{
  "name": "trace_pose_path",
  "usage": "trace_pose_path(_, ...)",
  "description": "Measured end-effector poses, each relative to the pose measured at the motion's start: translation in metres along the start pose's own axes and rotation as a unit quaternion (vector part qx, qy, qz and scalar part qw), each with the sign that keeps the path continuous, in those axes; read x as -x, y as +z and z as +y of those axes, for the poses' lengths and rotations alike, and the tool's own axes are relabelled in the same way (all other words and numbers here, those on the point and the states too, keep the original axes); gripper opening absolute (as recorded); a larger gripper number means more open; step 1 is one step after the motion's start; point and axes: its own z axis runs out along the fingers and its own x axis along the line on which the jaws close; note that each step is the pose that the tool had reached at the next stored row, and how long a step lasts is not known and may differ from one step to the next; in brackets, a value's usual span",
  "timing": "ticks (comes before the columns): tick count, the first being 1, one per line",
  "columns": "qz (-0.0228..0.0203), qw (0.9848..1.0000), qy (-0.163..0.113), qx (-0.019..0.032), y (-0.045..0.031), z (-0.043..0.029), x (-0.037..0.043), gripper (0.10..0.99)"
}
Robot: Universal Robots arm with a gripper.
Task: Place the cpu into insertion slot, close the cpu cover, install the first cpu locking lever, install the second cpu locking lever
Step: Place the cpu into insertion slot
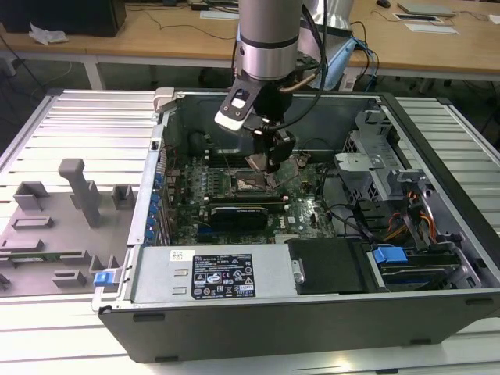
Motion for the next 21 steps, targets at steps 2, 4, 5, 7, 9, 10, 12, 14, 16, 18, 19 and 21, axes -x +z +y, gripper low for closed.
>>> trace_pose_path(2, -0.0026, 0.9996, 0.029, 0.0, 0.0012, -0.0001, 0.0, 0.537)
trace_pose_path(4, -0.0051, 0.9983, 0.057, 0.0, 0.0027, -0.0002, 0.0, 0.537)
trace_pose_path(5, -0.0058, 0.9979, 0.065, -0.0001, 0.003, -0.0003, 0.0, 0.537)
trace_pose_path(7, -0.0076, 0.9964, 0.085, -0.0001, 0.0043, -0.0004, 0.0, 0.537)
trace_pose_path(9, -0.0092, 0.9948, 0.102, -0.0001, 0.0057, -0.0005, 0.0, 0.537)
trace_pose_path(10, -0.0106, 0.993, 0.118, -0.0001, 0.0072, -0.0007, 0.0, 0.537)
trace_pose_path(12, -0.0127, 0.9899, 0.141, -0.0001, 0.0093, -0.0008, 0.0, 0.537)
trace_pose_path(14, -0.014, 0.9877, 0.156, -0.0002, 0.0103, -0.001, -0.0001, 0.537)
trace_pose_path(16, -0.0139, 0.9876, 0.157, -0.0001, 0.0103, -0.0012, -0.0001, 0.537)
trace_pose_path(18, -0.0137, 0.9876, 0.157, -0.0001, 0.0104, -0.0013, -0.0002, 0.537)
trace_pose_path(19, -0.0136, 0.9876, 0.157, 0.0, 0.0104, -0.0013, -0.0001, 0.537)
trace_pose_path(21, -0.0131, 0.9876, 0.157, 0.0017, 0.0106, -0.0022, -0.0004, 0.537)
